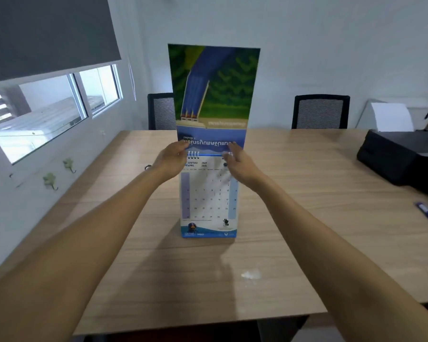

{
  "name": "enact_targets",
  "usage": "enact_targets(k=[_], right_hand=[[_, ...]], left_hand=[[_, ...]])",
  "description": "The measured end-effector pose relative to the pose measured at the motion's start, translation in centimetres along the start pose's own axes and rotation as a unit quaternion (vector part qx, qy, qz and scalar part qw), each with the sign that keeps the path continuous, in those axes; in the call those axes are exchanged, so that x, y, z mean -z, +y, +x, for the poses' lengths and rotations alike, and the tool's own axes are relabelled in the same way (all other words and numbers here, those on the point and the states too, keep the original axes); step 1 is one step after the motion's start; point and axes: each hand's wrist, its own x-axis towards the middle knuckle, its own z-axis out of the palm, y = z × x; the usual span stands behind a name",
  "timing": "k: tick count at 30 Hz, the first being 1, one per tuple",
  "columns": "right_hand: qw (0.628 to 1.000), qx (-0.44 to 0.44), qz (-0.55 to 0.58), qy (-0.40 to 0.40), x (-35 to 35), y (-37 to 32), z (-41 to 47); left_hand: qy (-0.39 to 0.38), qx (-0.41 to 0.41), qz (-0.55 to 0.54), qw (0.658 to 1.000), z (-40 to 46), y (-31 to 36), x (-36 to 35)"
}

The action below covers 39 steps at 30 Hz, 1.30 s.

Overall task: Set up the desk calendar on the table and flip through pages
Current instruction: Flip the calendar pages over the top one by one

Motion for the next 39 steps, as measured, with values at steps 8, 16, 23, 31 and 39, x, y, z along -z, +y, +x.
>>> enact_targets(k=[8, 16, 23, 31, 39], right_hand=[[0.974, -0.071, -0.214, -0.022, -2.1, 3.0, 1.5], [0.975, -0.067, -0.211, -0.004, -2.4, 3.4, 2.1], [0.974, -0.066, -0.212, -0.048, -2.1, 4.1, 1.7], [0.962, -0.223, 0.151, 0.035, -4.4, 5.7, -0.7], [0.932, -0.282, 0.225, -0.01, -5.2, 5.5, -2.0]], left_hand=[[-0.06, -0.021, 0.189, 0.98, 1.3, -1.8, -0.5], [-0.077, -0.028, 0.236, 0.968, 1.6, -2.0, -1.0], [-0.066, -0.008, 0.166, 0.984, 1.6, -2.6, -1.6], [-0.019, 0.201, -0.119, 0.972, -2.0, -4.3, -4.5], [-0.044, 0.234, -0.18, 0.954, -2.6, -4.6, -4.8]])
